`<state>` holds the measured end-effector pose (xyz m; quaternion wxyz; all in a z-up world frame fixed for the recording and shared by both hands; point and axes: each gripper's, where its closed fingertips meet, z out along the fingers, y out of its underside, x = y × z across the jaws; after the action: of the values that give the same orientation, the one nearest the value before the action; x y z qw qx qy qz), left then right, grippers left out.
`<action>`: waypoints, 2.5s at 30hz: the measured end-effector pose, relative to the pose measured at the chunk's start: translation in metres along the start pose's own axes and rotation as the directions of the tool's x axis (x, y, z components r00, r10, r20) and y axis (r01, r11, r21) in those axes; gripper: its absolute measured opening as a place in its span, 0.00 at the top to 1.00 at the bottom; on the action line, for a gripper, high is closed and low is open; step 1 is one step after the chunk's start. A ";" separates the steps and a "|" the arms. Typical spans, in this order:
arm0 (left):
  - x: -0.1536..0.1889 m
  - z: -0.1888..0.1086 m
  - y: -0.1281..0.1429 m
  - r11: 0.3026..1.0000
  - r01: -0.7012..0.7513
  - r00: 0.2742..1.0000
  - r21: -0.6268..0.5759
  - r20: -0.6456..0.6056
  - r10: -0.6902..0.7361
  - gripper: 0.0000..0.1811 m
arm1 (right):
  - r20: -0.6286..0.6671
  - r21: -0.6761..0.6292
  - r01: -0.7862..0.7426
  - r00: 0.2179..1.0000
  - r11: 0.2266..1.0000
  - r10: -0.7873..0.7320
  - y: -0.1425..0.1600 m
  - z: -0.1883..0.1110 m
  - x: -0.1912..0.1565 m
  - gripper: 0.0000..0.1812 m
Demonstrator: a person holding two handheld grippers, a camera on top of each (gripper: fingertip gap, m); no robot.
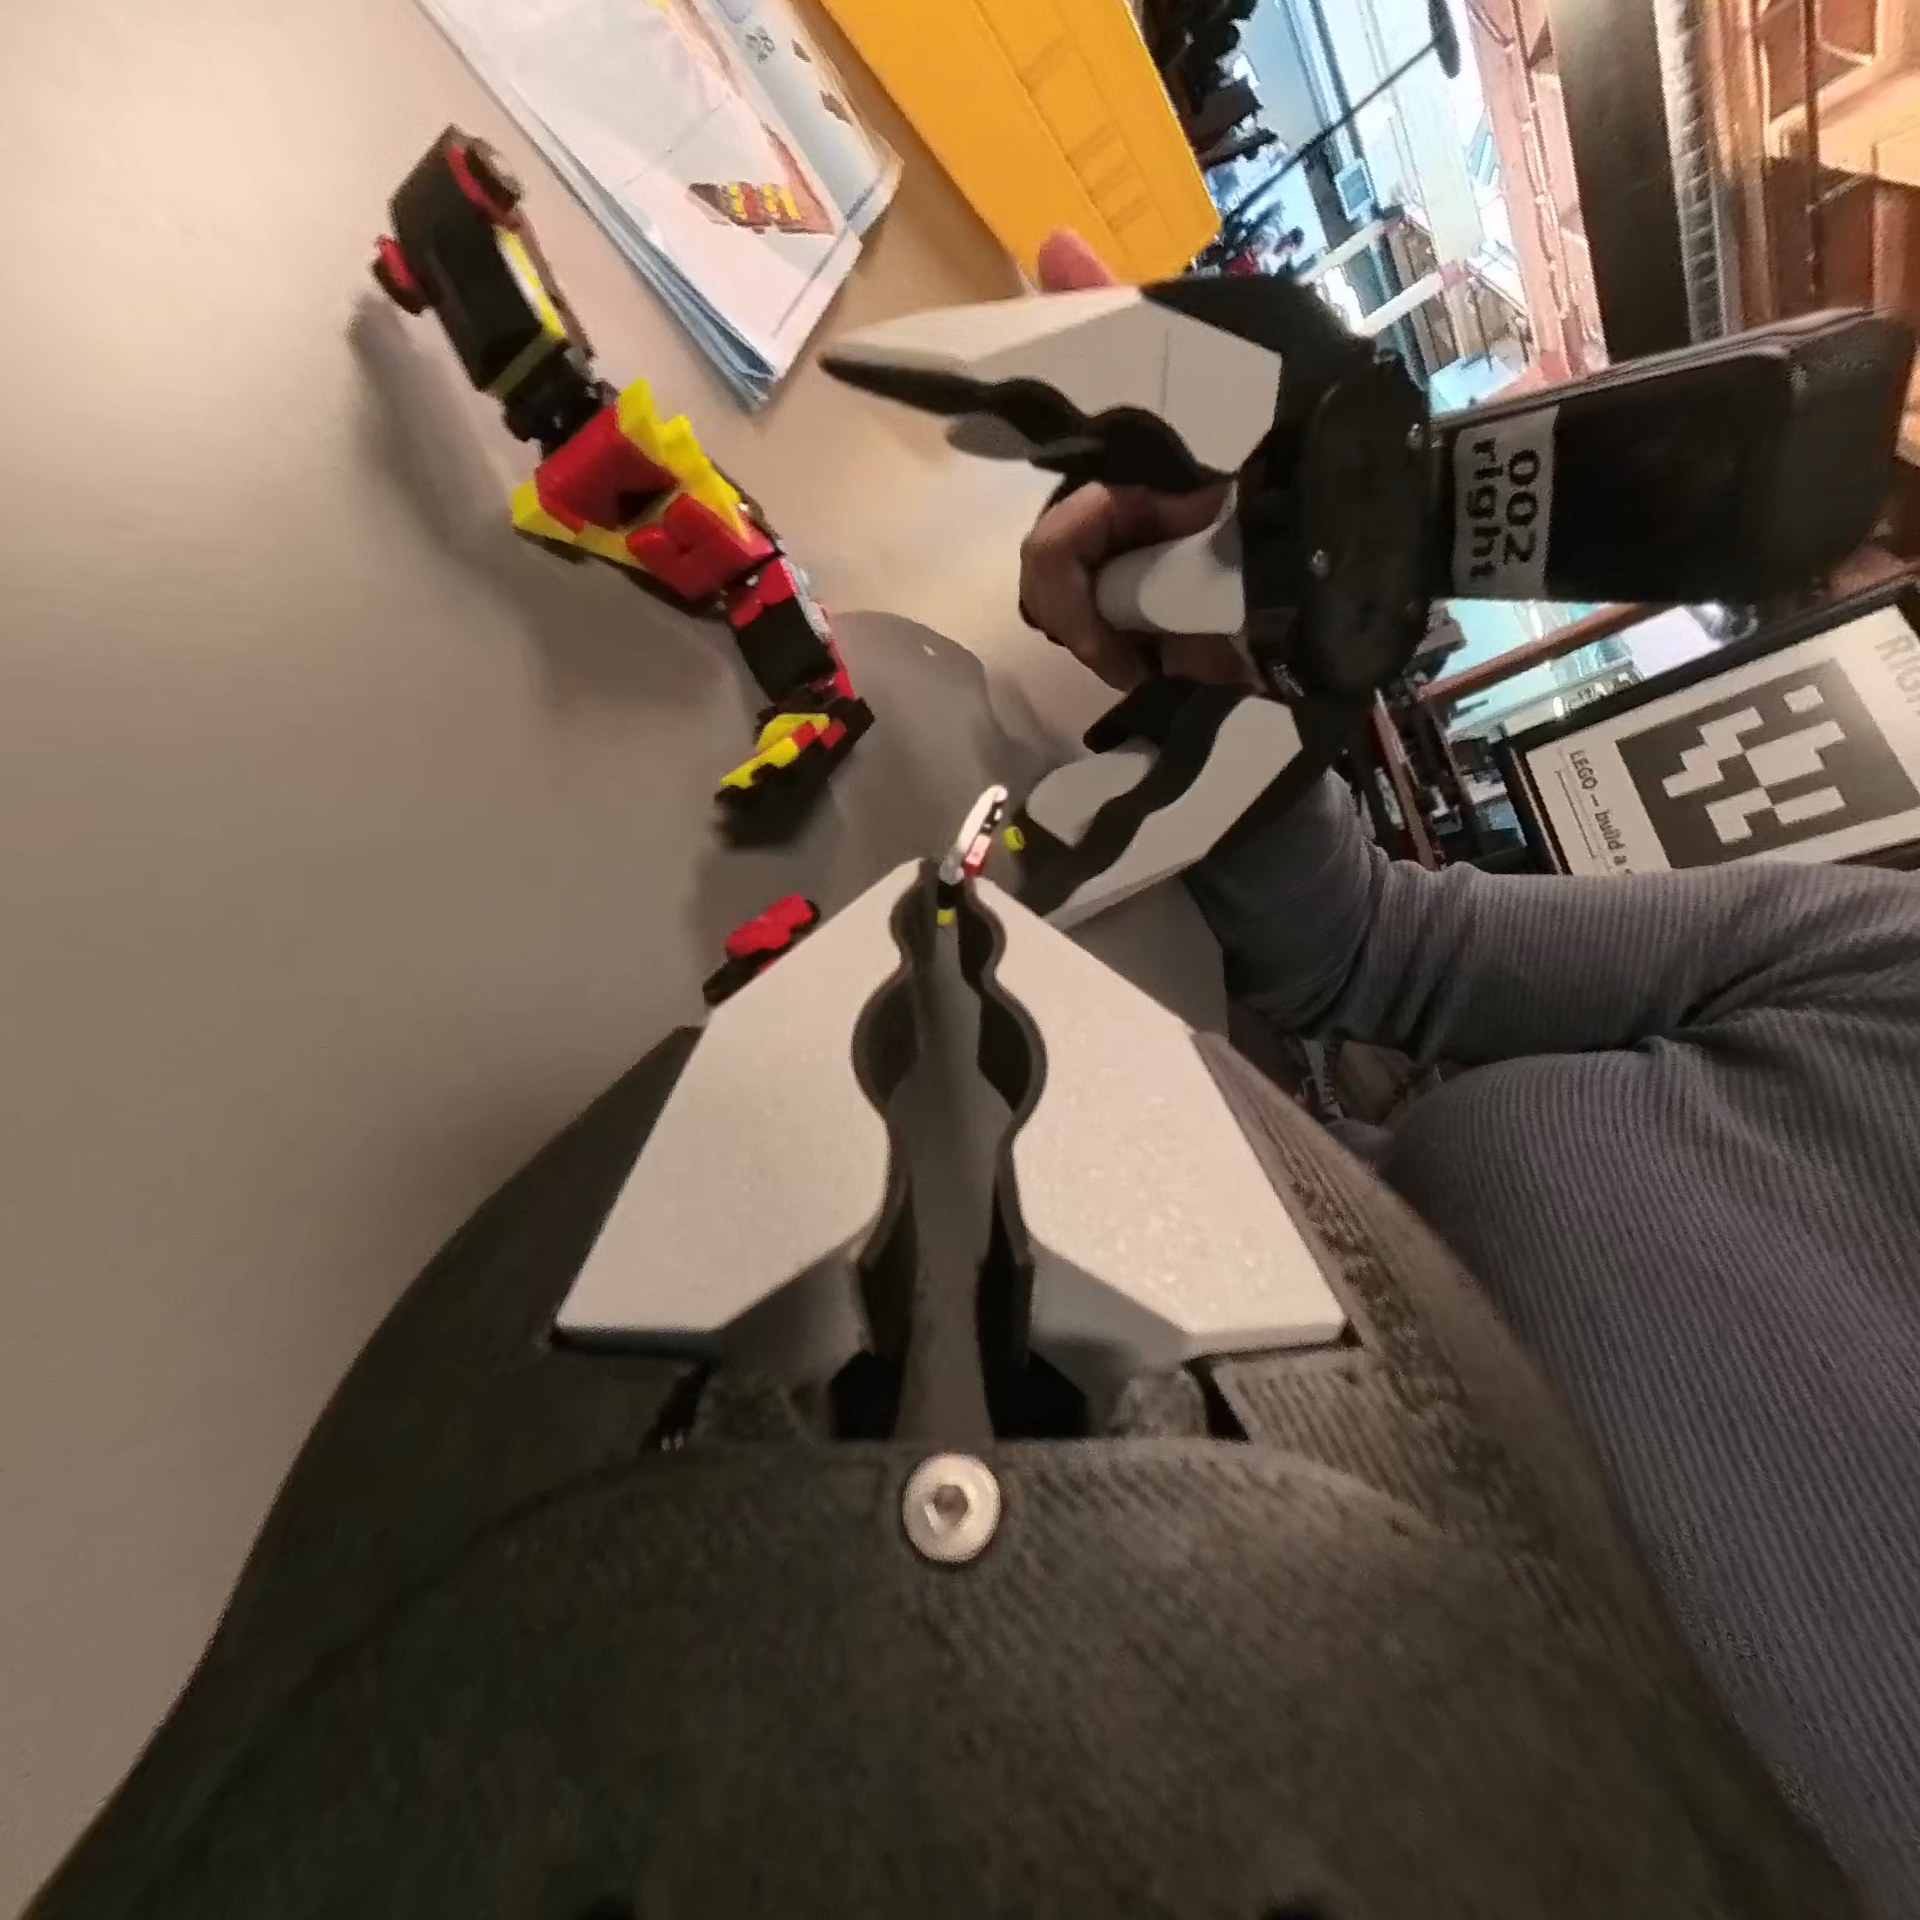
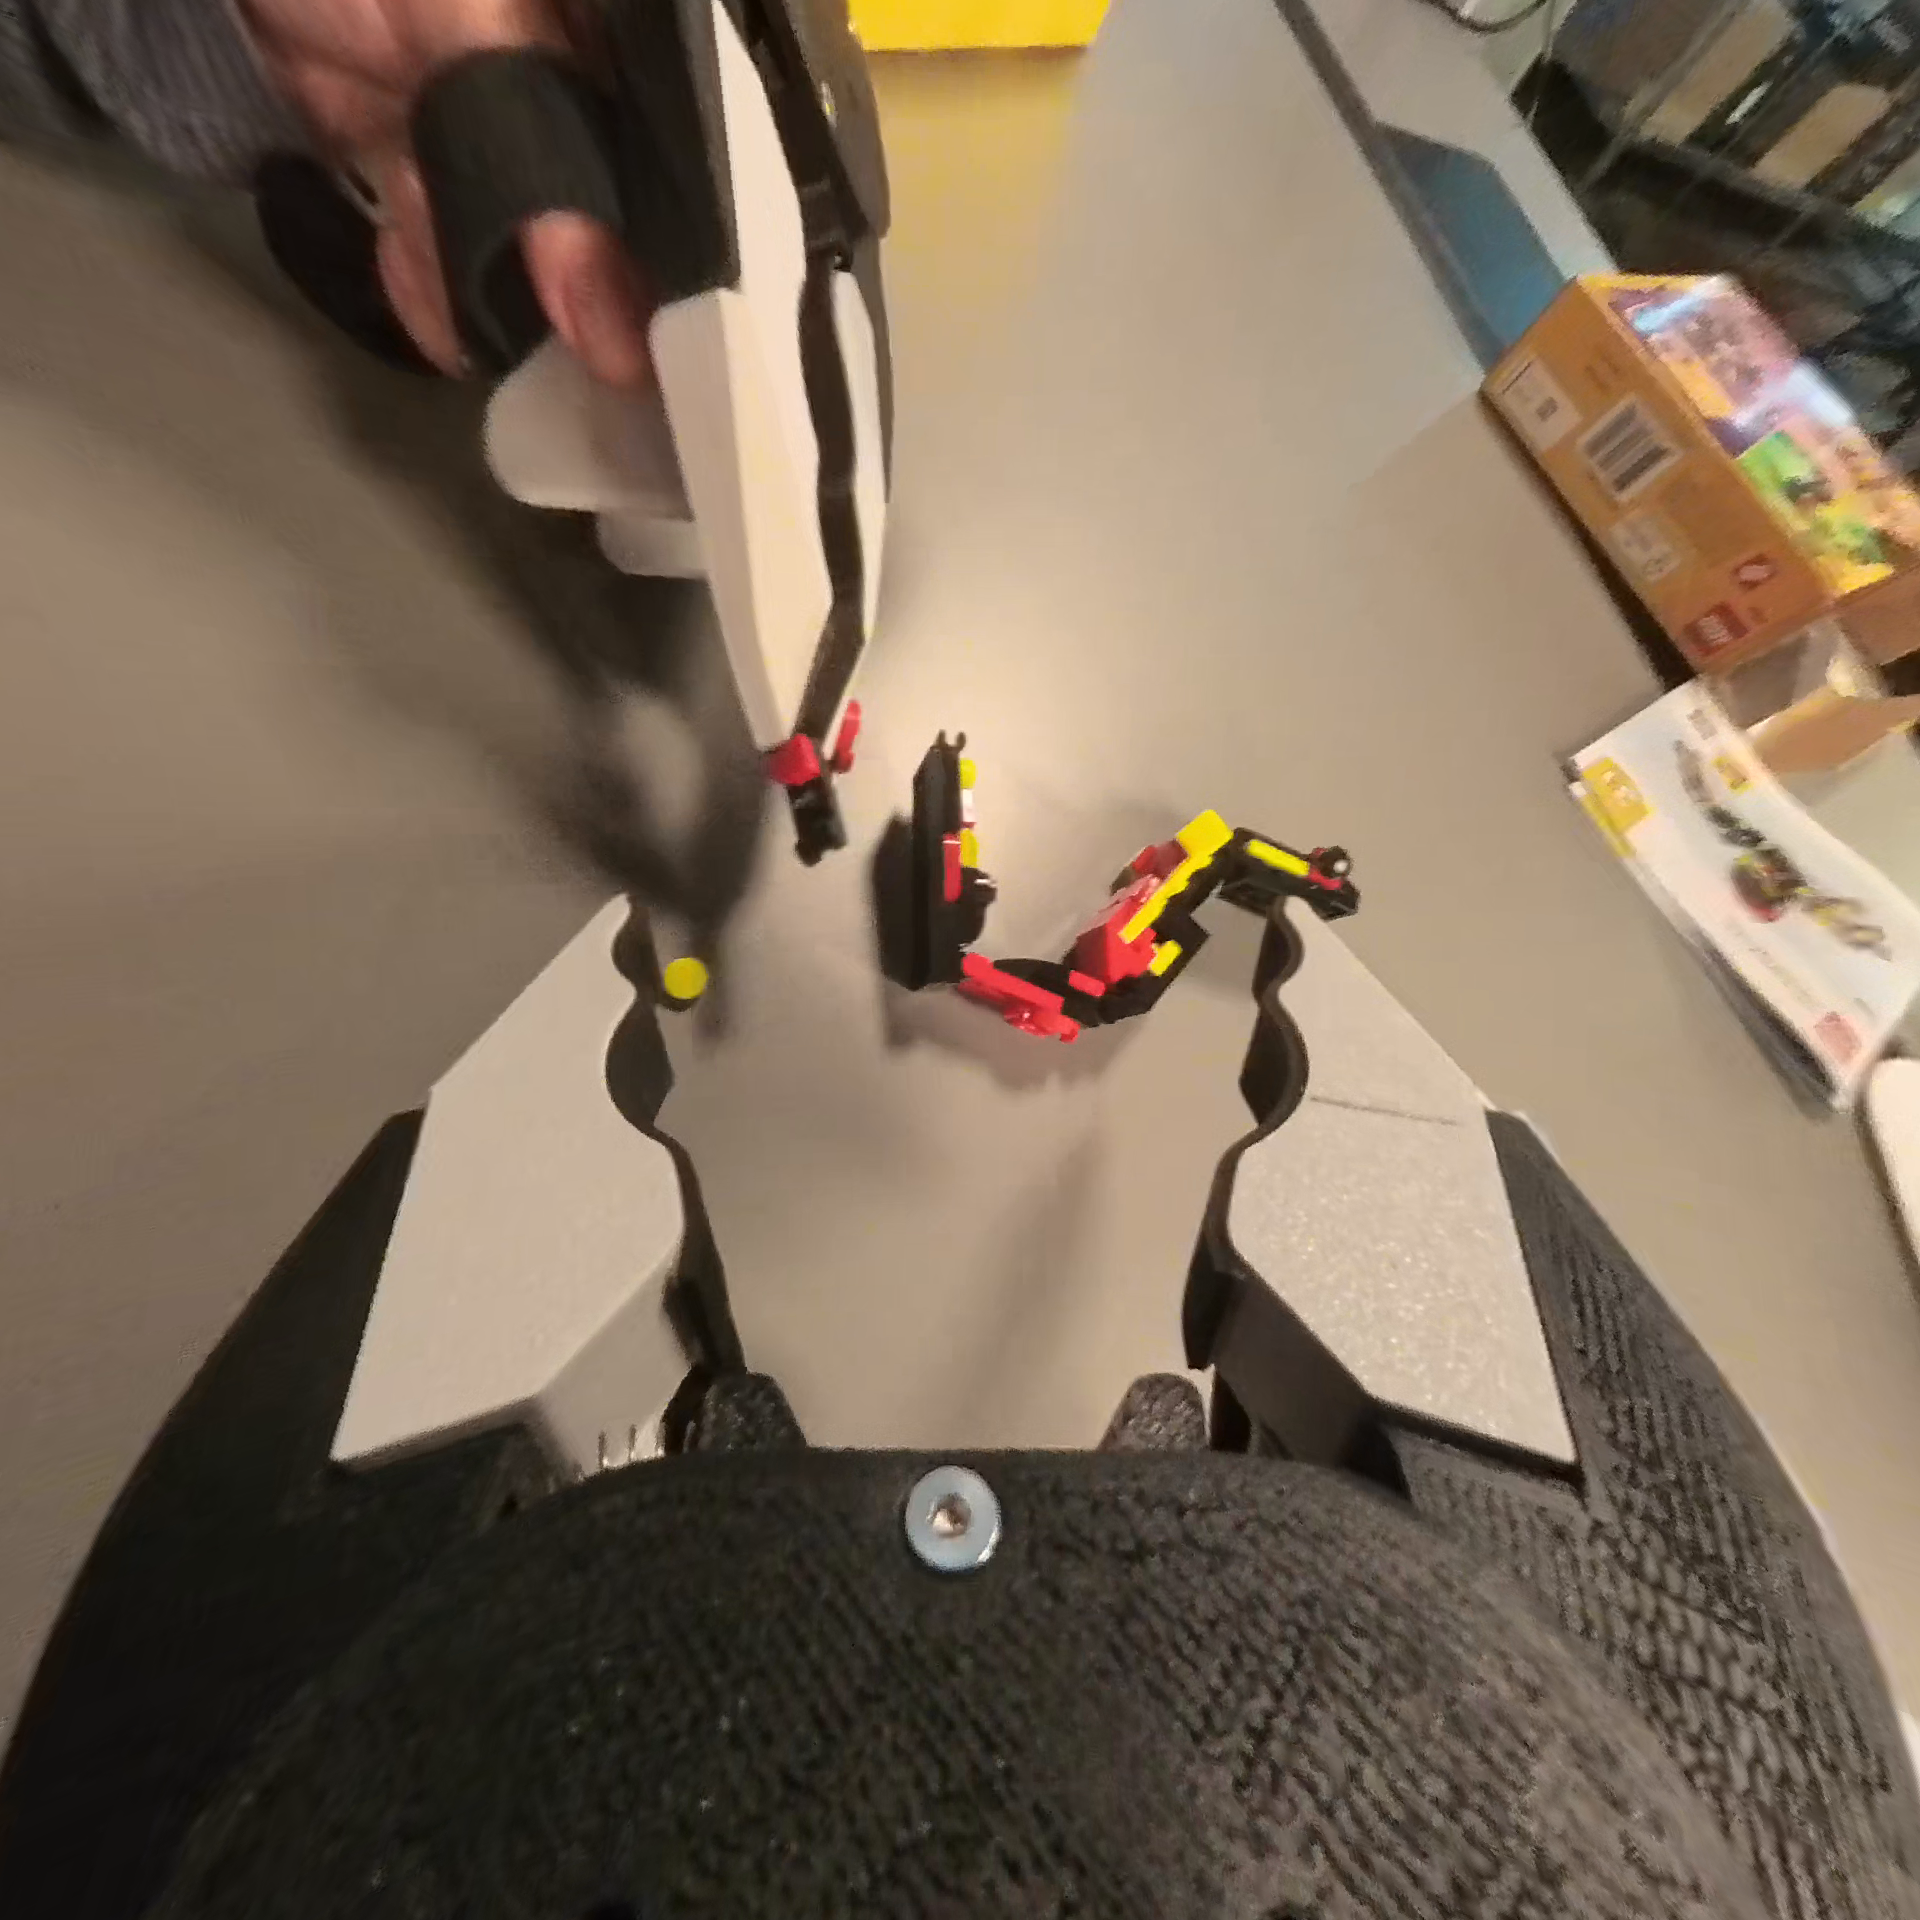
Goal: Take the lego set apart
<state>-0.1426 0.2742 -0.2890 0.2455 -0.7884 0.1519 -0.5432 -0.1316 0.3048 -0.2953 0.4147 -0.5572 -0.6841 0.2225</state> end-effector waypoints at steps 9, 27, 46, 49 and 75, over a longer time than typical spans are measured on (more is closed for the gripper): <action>0.002 0.002 -0.001 1.000 0.024 1.000 0.011 -0.016 -0.024 0.99 | -0.150 0.029 0.502 0.857 0.864 -0.493 -0.027 -0.001 -0.025 0.92; -0.013 -0.007 -0.009 0.998 -0.032 0.994 0.061 0.110 0.026 1.00 | -0.129 0.276 0.371 0.928 0.887 -0.349 -0.071 -0.037 -0.028 1.00; 0.001 0.007 0.001 1.000 -0.004 1.000 -0.003 0.015 0.004 0.99 | -0.088 -0.021 0.503 0.860 0.864 -0.502 -0.021 0.008 -0.029 0.98; 0.005 0.007 -0.002 1.000 -0.019 1.000 0.018 -0.006 0.019 0.99 | -0.090 -0.019 0.484 0.871 0.875 -0.483 -0.025 0.003 -0.027 0.98; 0.042 -0.025 -0.031 0.969 0.197 0.884 0.151 -0.454 -0.109 1.00 | -0.157 0.572 0.181 0.982 0.800 -0.109 -0.099 -0.075 -0.012 0.97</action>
<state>-0.1515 0.2731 -0.2316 0.2360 -0.6263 0.0877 -0.7378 -0.1270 0.2537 -0.1815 0.6203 -0.3611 -0.5982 0.3563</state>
